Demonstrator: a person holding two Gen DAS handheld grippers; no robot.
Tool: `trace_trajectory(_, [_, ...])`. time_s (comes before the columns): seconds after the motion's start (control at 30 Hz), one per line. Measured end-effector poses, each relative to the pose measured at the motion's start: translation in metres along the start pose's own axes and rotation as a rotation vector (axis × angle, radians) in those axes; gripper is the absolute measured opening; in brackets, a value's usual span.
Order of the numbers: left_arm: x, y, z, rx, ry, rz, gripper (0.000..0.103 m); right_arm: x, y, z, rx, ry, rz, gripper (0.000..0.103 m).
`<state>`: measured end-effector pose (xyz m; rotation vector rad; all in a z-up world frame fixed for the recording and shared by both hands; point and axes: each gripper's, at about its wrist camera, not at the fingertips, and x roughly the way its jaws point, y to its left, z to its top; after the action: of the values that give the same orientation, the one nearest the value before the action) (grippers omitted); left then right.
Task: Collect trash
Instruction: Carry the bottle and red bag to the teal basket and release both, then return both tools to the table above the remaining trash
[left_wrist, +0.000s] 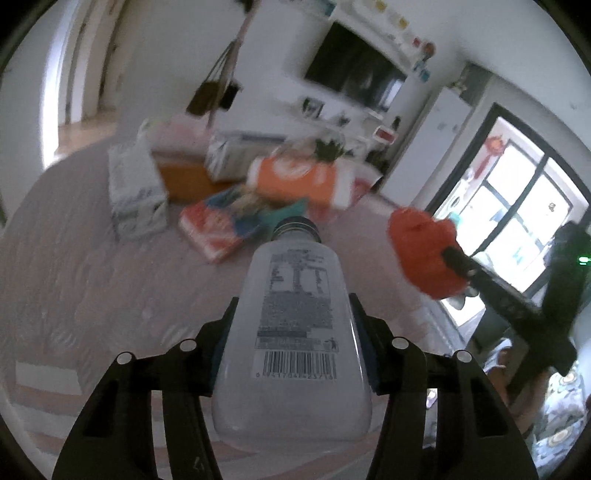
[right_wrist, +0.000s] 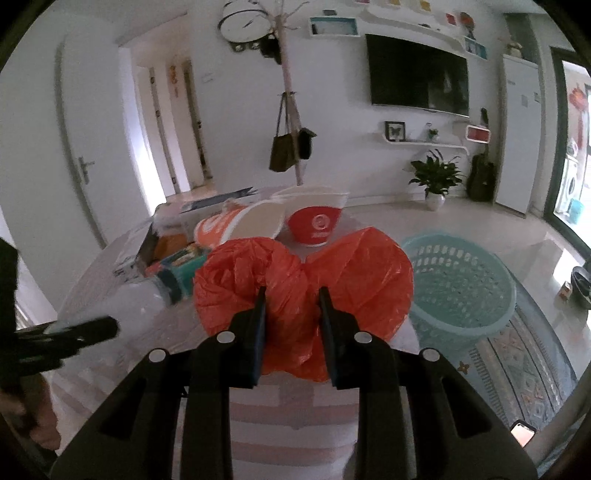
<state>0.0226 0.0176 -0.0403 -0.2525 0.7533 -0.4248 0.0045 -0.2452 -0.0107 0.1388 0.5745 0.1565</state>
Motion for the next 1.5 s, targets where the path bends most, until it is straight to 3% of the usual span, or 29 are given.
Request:
trace_trajectory(0.27, [0.002,-0.052,0.029,0.075,-0.069,-0.078,0.053,0.002,-0.048,0.012,0.070,-0.035,-0.072,0.023])
trace_trajectory(0.5, [0.056,-0.128,0.090,0.211,-0.086,-0.176,0.053,0.018,-0.119,0.042,0.188,-0.081,-0.181,0.023])
trace_trajectory(0.67, [0.135,-0.173,0.126,0.246,-0.014,-0.237,0.053,0.061,-0.174,0.051,0.314,-0.023,-0.259,0.023])
trace_trajectory(0.8, [0.204,-0.190,0.137,0.218,0.071,-0.259,0.053,0.105,-0.209,0.046,0.387,0.062,-0.300,0.023])
trace_trajectory(1.07, [0.308,-0.198,0.124,0.179,0.227,-0.245,0.054,0.160,-0.247,0.013,0.474,0.200,-0.354,0.027])
trace_trajectory(1.1, [0.316,-0.199,0.122,0.174,0.241,-0.247,0.054,0.161,-0.251,0.011,0.482,0.207,-0.353,0.032])
trace_trajectory(1.23, [0.318,-0.201,0.117,0.191,0.241,-0.257,0.058,0.154,-0.263,0.002,0.523,0.199,-0.332,0.054])
trace_trajectory(1.5, [0.269,-0.195,0.117,0.202,0.167,-0.263,0.065,0.110,-0.259,0.008,0.520,0.131,-0.343,0.057])
